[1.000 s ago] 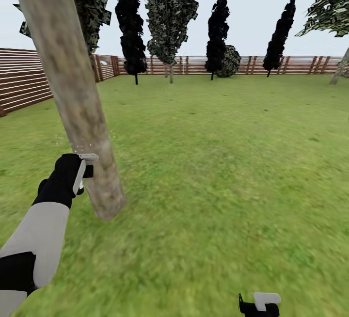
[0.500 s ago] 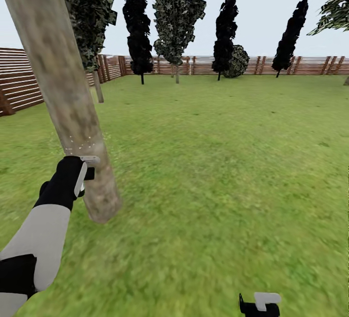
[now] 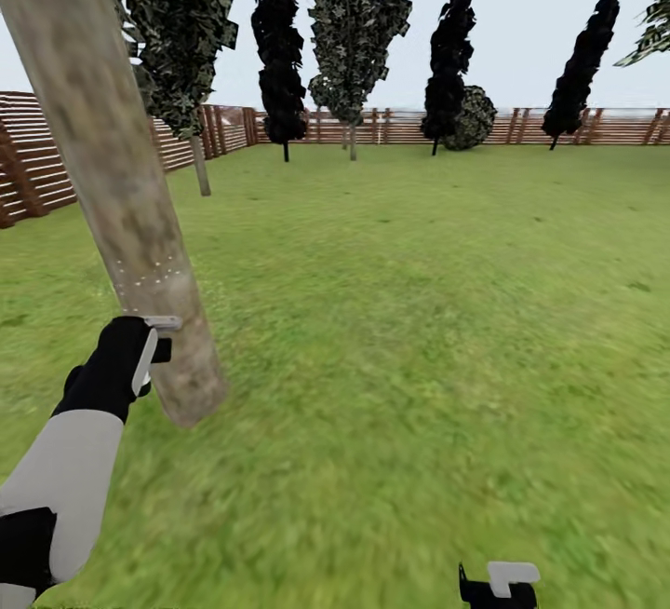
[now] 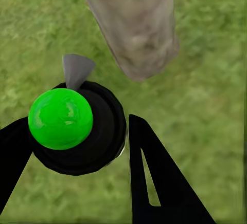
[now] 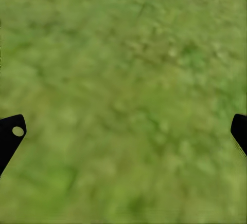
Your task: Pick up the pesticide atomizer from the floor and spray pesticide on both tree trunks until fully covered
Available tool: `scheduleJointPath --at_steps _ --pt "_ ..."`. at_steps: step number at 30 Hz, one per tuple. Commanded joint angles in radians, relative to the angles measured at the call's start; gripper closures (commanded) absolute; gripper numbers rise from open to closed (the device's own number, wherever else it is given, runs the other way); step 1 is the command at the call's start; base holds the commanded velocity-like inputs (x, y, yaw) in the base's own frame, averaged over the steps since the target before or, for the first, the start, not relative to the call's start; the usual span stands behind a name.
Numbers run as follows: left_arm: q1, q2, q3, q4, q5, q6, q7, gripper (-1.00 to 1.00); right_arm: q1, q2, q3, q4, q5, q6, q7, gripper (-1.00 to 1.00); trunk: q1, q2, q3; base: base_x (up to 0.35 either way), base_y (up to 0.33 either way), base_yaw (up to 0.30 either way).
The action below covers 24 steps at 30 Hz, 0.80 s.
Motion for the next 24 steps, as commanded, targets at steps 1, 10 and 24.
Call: scheduleJointPath --at_steps 1,10,24 --pt "-0.001 -0.004 0.001 -0.001 -0.014 0.005 -0.005 1.00 0.000 0.000 0.009 0.000 -0.008 -0.002 -0.003 -1.00 0.000 0.000 -0.001 0.211 -0.218 0.275" --pt "0.043 0.020 0.011 0.015 -0.014 -0.003 -0.004 1.00 0.000 0.000 0.009 0.000 -0.007 -0.001 -0.003 -1.00 0.000 0.000 -0.001 0.265 -0.174 0.276" --pt "0.075 -0.028 0.000 0.013 -0.022 -0.010 -0.004 1.00 0.000 0.000 0.009 0.000 -0.008 -0.002 -0.003 -1.00 0.000 0.000 -0.001 0.278 -0.161 0.242"
